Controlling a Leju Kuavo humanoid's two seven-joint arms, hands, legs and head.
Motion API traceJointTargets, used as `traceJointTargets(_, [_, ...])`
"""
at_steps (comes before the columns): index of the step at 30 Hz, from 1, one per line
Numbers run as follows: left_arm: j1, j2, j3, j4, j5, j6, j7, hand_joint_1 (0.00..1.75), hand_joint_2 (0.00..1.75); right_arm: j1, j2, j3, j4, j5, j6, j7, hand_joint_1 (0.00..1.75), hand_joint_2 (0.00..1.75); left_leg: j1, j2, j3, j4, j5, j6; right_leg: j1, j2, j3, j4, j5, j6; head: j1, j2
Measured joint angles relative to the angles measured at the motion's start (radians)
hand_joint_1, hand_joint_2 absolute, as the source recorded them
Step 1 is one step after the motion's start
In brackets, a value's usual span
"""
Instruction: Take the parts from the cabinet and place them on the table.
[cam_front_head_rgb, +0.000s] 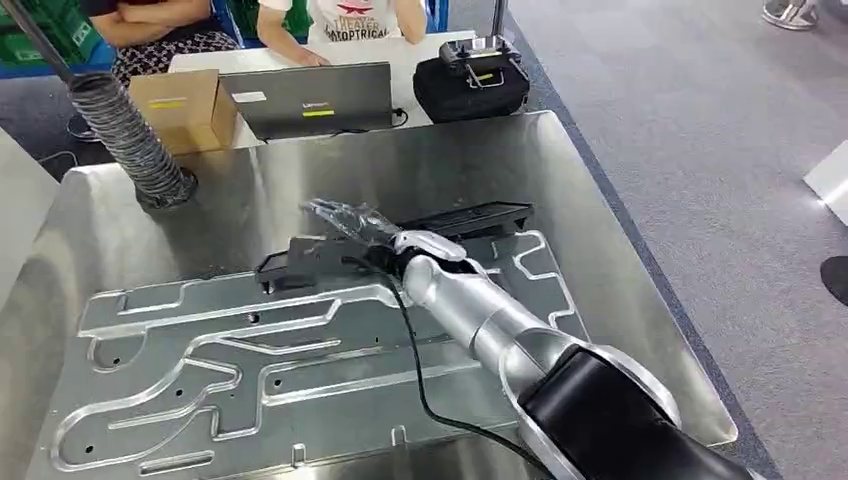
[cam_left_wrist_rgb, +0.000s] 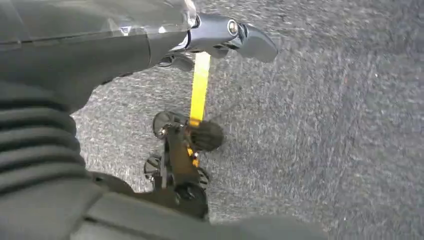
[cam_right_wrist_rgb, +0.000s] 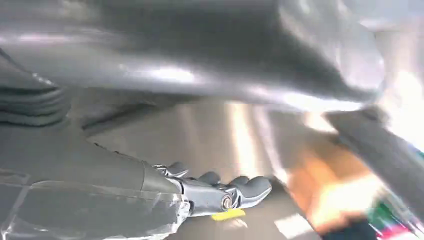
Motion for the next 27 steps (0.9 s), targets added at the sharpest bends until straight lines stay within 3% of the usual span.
traceJointTargets(3, [0.004,0.0,0.002,0.0,-0.005,-0.003,-0.003,0.0,0.0,0.019,-0.03,-0.076,-0.063,-0.155,-0.03,-0.106,0.0,0.0,-0.002,-0.002,-0.005,0.003,0.0,0.018,0.0,-0.002,0.001,-0.004,0.0,0.013,0.0,0.0])
traceJointTargets(5, [0.005,0.0,0.003,0.0,-0.006,-0.01,-0.009,0.0,0.0,0.038,-0.06,-0.118,-0.128,-0.235,-0.087,-0.15,0.0,0.0,0.0,-0.001,-0.003,-0.001,0.002,0.031,-0.005,-0.001,-0.013,0.035,-0.031,0.026,0.0,0.0])
traceJointTargets(7, [0.006,0.0,0.006,0.0,-0.007,-0.015,-0.018,0.0,0.0,0.078,-0.096,-0.15,-0.203,-0.314,-0.167,-0.184,0.0,0.0,-0.002,-0.001,-0.004,0.0,0.001,0.04,-0.005,0.0,-0.087,0.186,-0.105,0.033,0.0,0.0])
traceJointTargets(8, [0.007,0.001,0.009,0.0,-0.01,-0.017,-0.025,0.0,0.0,0.109,-0.128,-0.176,-0.276,-0.36,-0.246,-0.203,0.0,0.0,-0.004,-0.002,-0.004,0.0,0.0,0.043,-0.005,0.0,-0.13,0.269,-0.134,0.034,0.0,0.0])
traceJointTargets(9, [0.009,0.001,0.011,0.0,-0.011,-0.017,-0.028,0.0,0.0,0.144,-0.147,-0.191,-0.326,-0.371,-0.305,-0.213,0.0,0.0,-0.006,-0.002,-0.003,0.0,-0.001,0.045,-0.005,0.0,-0.159,0.319,-0.141,0.033,0.0,0.0])
traceJointTargets(10, [0.013,0.001,0.012,0.0,-0.012,-0.017,-0.034,0.0,0.0,0.18,-0.17,-0.208,-0.381,-0.363,-0.38,-0.225,0.0,0.0,-0.009,-0.006,-0.001,0.0,-0.002,0.046,-0.004,0.0,-0.162,0.313,-0.124,0.03,0.0,0.0])
traceJointTargets(11, [0.018,0.0,0.015,0.0,-0.013,-0.017,-0.038,0.0,0.0,0.218,-0.199,-0.231,-0.466,-0.338,-0.493,-0.239,0.0,0.0,-0.012,-0.008,0.001,0.0,-0.003,0.048,-0.002,0.0,-0.142,0.263,-0.086,0.024,0.0,0.0])
traceJointTargets(13, [0.025,0.0,0.026,0.0,-0.013,-0.012,-0.044,0.0,0.0,0.316,-0.247,-0.279,-0.642,-0.273,-0.65,-0.256,0.0,0.0,-0.019,-0.013,0.007,0.0,-0.006,0.051,0.007,0.0,-0.055,0.073,0.01,0.0,0.0,0.0])
traceJointTargets(14, [0.029,-0.003,0.03,0.0,-0.012,-0.008,-0.045,0.0,0.0,0.361,-0.268,-0.314,-0.754,-0.226,-0.727,-0.267,0.0,0.0,-0.016,-0.014,0.008,-0.001,-0.008,0.05,0.016,-0.001,-0.024,0.003,0.017,-0.016,0.0,0.0])
traceJointTargets(15, [0.032,-0.003,0.034,0.0,-0.01,-0.003,-0.045,0.0,0.0,0.403,-0.281,-0.346,-0.835,-0.194,-0.768,-0.281,0.0,0.0,-0.024,-0.014,0.006,-0.001,-0.01,0.046,0.016,-0.008,-0.023,-0.004,0.022,-0.014,0.0,0.0])
traceJointTargets(18, [0.036,-0.002,0.055,0.0,-0.006,0.011,-0.042,0.0,0.0,0.556,-0.298,-0.462,-1.072,-0.148,-0.79,-0.326,0.0,0.0,-0.018,-0.011,0.013,-0.008,-0.01,0.034,0.022,-0.005,-0.019,-0.008,0.022,-0.014,0.0,0.0])
traceJointTargets(19, [0.037,0.002,0.061,0.0,-0.005,0.014,-0.041,0.0,0.0,0.611,-0.298,-0.496,-1.14,-0.14,-0.79,-0.33,0.0,0.0,-0.027,-0.012,0.015,-0.009,-0.011,0.028,0.009,-0.011,-0.012,-0.021,0.031,-0.016,0.0,0.0])
traceJointTargets(20, [0.038,0.0,0.066,0.0,-0.003,0.019,-0.037,0.0,0.0,0.647,-0.299,-0.528,-1.207,-0.128,-0.79,-0.332,0.0,0.0,-0.023,-0.007,0.013,0.005,-0.032,0.024,0.006,-0.013,-0.008,-0.029,0.033,-0.017,0.0,0.0])
traceJointTargets(21, [0.039,0.0,0.072,0.0,0.002,0.022,-0.032,0.0,0.0,0.691,-0.299,-0.558,-1.267,-0.116,-0.79,-0.334,0.0,0.0,-0.021,-0.002,-0.002,0.053,-0.075,0.018,0.004,-0.014,-0.008,-0.03,0.035,-0.021,0.0,0.0])
traceJointTargets(23, [0.041,0.001,0.085,0.0,0.003,0.024,-0.024,0.0,0.0,0.783,-0.299,-0.611,-1.372,-0.099,-0.79,-0.336,0.0,0.0,-0.013,-0.001,-0.06,0.213,-0.165,0.009,0.005,-0.015,-0.009,-0.029,0.034,-0.022,0.0,0.0])
traceJointTargets(24, [0.042,0.001,0.088,0.0,0.003,0.024,-0.024,0.0,0.0,0.825,-0.299,-0.629,-1.407,-0.094,-0.79,-0.336,0.0,0.0,-0.011,-0.001,-0.079,0.27,-0.187,0.005,0.005,-0.016,-0.011,-0.027,0.034,-0.022,0.0,0.0])
traceJointTargets(25, [0.043,0.001,0.09,0.0,0.003,0.024,-0.023,0.0,0.0,0.861,-0.299,-0.643,-1.435,-0.085,-0.79,-0.336,0.0,0.0,-0.01,0.0,-0.08,0.286,-0.187,0.002,0.004,-0.016,-0.013,-0.025,0.035,-0.021,0.0,0.0])
traceJointTargets(26, [0.043,0.001,0.095,0.0,0.003,0.024,-0.022,0.0,0.0,0.893,-0.299,-0.657,-1.464,-0.069,-0.79,-0.337,0.0,0.0,-0.008,0.0,-0.057,0.255,-0.165,0.0,0.003,-0.016,-0.016,-0.022,0.035,-0.021,0.0,0.0])
traceJointTargets(27, [0.042,0.002,0.099,0.0,0.003,0.024,-0.022,0.0,0.0,0.924,-0.299,-0.666,-1.484,-0.053,-0.79,-0.337,0.0,0.0,-0.007,0.001,-0.015,0.188,-0.132,0.0,0.002,-0.015,-0.018,-0.018,0.036,-0.02,0.0,0.0])
